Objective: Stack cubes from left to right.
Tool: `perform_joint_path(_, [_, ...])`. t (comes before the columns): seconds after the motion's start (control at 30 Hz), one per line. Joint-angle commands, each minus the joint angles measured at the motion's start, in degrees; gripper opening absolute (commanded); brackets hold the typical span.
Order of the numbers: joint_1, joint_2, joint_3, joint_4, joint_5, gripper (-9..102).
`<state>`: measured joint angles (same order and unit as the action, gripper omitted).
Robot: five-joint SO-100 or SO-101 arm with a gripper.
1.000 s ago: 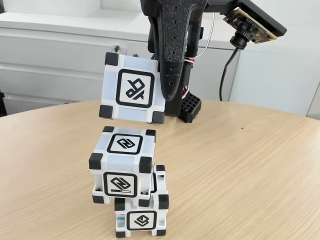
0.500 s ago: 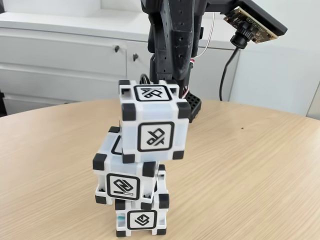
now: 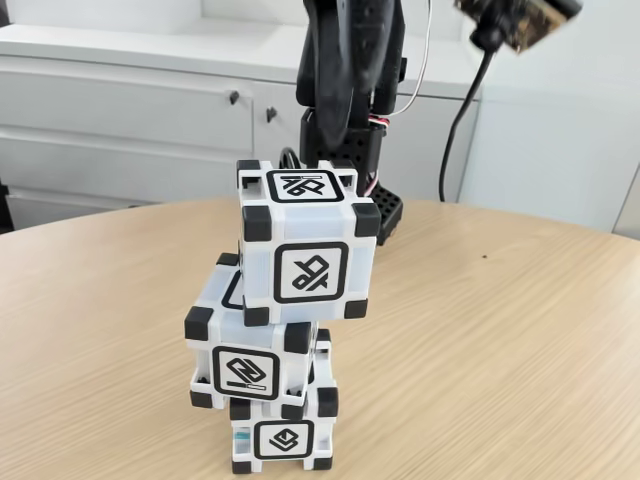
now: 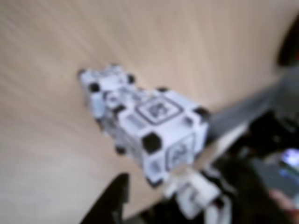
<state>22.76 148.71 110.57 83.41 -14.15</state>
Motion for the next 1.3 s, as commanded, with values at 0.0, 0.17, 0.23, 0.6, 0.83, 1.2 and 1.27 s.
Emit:
perform_joint_path(0.0, [-0.26, 7.29, -0.88, 0.26, -0.09, 0])
perform_joint_path(0.17, [-0.26, 20.04, 0.09, 0.53, -1.41, 0])
perform_joint_path(0.23, [-0.26, 24.70, 0.62, 1.49, -1.85, 0])
perform_joint_path(0.6, [-0.35, 44.74, 6.33, 6.33, -2.81, 0])
perform_joint_path(0.83, [-0.44, 44.74, 30.67, 0.26, -7.65, 0])
perform_joint_path(1.2, [-0.26, 44.47, 51.94, -7.56, -1.85, 0])
perform_joint_path(1.27, [-0.18, 44.47, 53.61, -7.56, -1.58, 0])
